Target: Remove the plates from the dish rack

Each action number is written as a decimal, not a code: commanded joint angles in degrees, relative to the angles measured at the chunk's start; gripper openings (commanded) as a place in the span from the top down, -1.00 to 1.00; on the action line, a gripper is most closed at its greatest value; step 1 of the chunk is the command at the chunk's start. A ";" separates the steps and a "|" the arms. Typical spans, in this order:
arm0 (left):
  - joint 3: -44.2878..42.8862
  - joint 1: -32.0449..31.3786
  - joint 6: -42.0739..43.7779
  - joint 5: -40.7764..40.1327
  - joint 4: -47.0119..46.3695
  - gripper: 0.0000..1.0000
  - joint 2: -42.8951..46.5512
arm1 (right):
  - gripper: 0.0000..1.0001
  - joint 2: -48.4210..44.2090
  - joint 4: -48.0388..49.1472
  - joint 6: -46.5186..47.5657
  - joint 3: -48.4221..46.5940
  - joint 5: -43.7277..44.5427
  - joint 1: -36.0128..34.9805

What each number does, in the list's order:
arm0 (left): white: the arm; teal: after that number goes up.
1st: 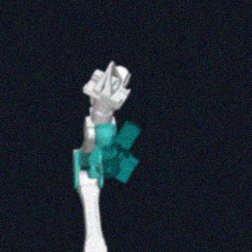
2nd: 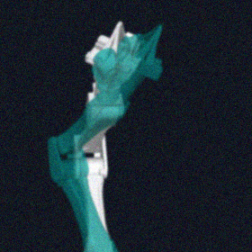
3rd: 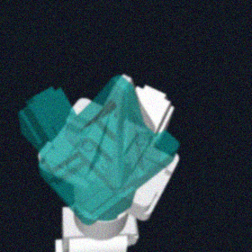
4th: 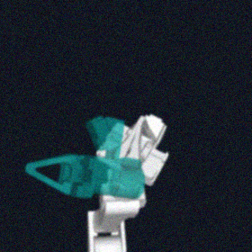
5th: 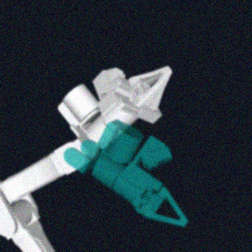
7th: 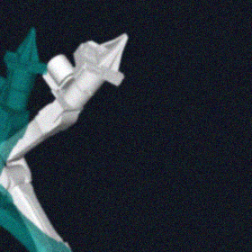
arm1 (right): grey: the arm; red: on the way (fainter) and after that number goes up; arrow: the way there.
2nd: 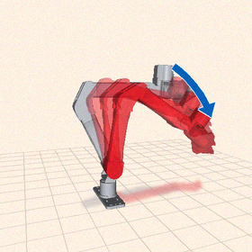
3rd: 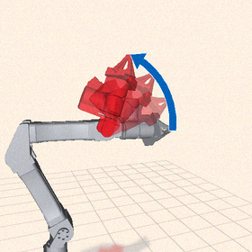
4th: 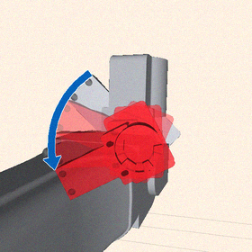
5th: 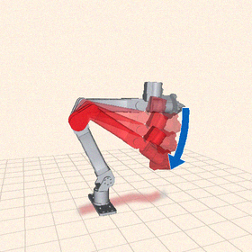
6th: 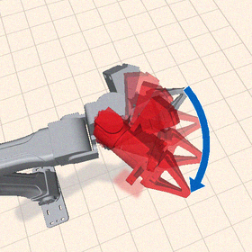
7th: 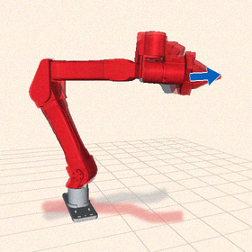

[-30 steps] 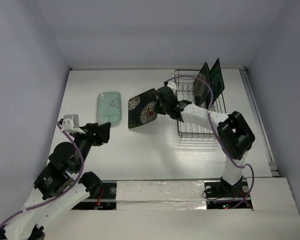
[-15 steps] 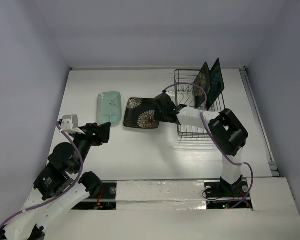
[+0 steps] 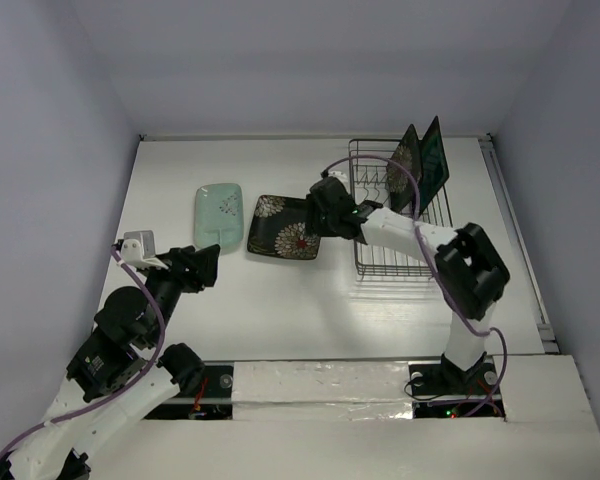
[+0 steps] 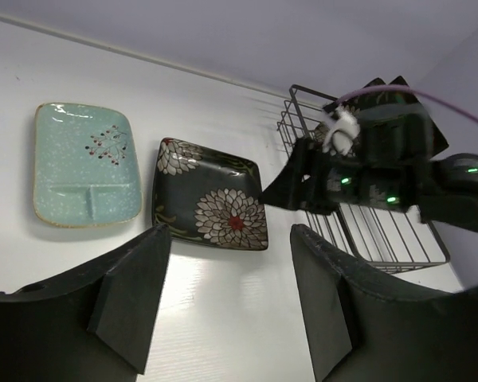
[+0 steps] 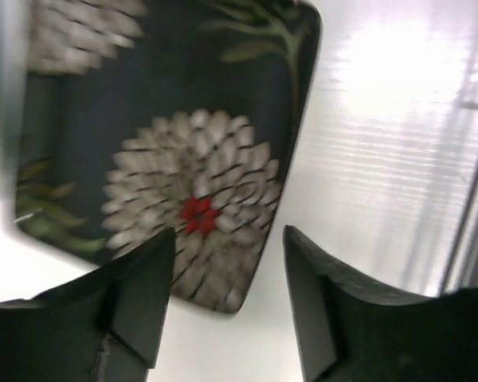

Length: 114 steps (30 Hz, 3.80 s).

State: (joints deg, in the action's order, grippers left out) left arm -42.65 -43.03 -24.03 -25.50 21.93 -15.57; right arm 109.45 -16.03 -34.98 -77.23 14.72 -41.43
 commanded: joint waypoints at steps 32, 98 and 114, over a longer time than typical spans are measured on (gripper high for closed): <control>0.55 0.13 1.00 0.62 -2.07 0.12 -3.15 | 0.41 2.61 -34.77 29.26 -38.52 16.74 28.60; 0.73 0.13 0.65 0.71 -1.98 0.01 -1.48 | 1.00 -8.99 26.14 -29.97 2.87 9.71 -4.01; 0.73 0.13 0.48 0.97 -1.89 0.01 -1.04 | 0.66 -8.46 28.86 -30.23 12.10 6.11 -4.01</control>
State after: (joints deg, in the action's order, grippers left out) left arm -42.35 -43.03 -23.55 -24.84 22.09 -17.15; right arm 103.59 2.22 -64.10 -65.58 21.21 -45.30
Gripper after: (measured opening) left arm 0.495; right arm 0.168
